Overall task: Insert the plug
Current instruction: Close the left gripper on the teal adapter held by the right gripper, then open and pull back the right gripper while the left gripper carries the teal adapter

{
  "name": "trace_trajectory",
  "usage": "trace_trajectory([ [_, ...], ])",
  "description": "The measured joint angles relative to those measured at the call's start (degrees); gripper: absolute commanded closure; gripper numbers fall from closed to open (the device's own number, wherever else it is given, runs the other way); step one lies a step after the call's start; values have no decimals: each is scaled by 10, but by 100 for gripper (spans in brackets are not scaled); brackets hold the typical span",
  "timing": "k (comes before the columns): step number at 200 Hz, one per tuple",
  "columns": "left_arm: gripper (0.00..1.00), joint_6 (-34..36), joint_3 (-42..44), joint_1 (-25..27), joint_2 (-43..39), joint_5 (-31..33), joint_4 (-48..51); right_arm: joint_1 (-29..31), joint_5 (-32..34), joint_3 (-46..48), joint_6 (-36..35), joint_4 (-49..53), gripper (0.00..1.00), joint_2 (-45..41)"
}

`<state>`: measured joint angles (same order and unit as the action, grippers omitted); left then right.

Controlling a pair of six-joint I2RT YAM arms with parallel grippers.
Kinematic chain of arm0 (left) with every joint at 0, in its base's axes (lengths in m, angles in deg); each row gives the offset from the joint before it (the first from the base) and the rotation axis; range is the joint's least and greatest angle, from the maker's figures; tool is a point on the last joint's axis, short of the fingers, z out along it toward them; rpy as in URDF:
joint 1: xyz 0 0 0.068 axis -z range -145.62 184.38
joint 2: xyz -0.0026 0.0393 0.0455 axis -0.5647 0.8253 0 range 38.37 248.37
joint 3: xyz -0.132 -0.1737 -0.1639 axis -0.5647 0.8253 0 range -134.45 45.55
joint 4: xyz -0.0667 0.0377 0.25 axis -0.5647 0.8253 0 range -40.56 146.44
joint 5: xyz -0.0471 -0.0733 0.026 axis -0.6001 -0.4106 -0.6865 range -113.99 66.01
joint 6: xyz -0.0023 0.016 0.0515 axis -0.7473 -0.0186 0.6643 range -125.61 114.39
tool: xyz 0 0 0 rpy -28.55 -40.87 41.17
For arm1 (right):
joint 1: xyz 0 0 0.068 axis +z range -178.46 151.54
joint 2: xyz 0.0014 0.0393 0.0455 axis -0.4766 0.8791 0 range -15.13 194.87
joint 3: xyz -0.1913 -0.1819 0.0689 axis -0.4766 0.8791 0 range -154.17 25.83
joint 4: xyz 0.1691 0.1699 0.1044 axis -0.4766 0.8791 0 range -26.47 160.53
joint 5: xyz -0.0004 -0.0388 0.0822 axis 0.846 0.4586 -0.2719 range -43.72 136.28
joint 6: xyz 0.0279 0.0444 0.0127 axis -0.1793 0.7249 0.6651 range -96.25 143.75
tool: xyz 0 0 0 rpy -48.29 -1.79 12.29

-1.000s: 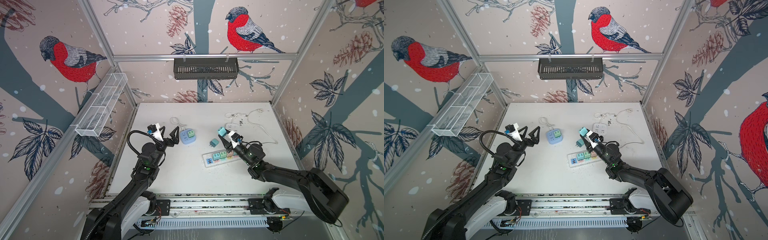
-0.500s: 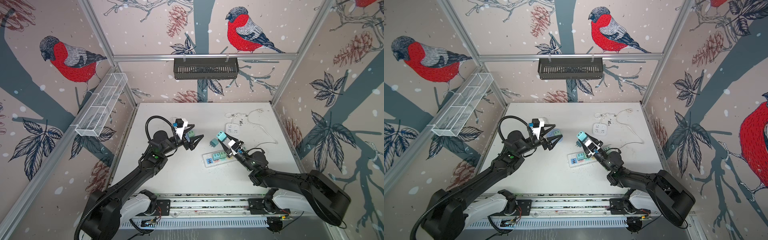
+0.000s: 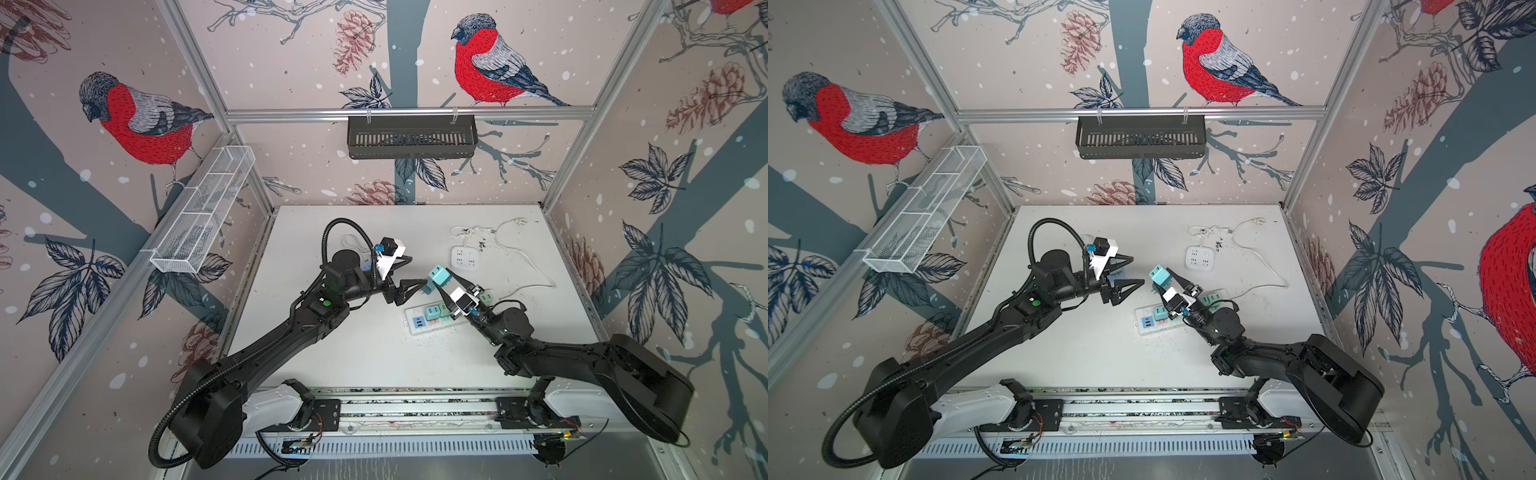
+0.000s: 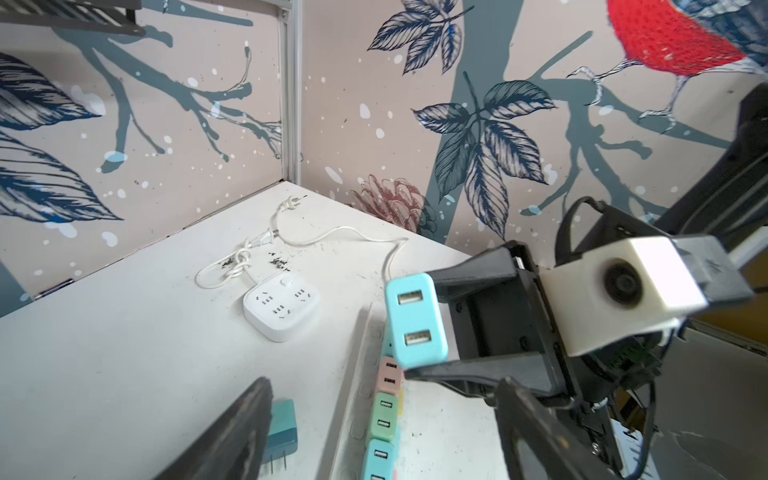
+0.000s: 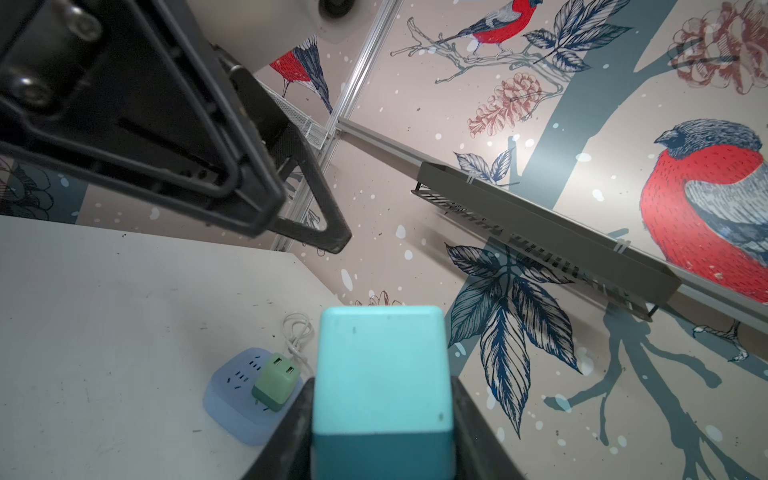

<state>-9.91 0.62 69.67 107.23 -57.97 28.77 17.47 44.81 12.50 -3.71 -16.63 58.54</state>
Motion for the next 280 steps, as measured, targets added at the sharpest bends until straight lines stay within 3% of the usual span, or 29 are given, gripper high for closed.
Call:
trace_trajectory([
  [50,24,29,-34,38,38,15,46,29,27,-3,-36,-23,95,28],
  [104,37,61,-70,76,79,40,90,45,55,-5,-60,-48,96,43],
  [280,80,72,-90,87,87,78,119,56,83,-17,-109,-127,96,118],
])
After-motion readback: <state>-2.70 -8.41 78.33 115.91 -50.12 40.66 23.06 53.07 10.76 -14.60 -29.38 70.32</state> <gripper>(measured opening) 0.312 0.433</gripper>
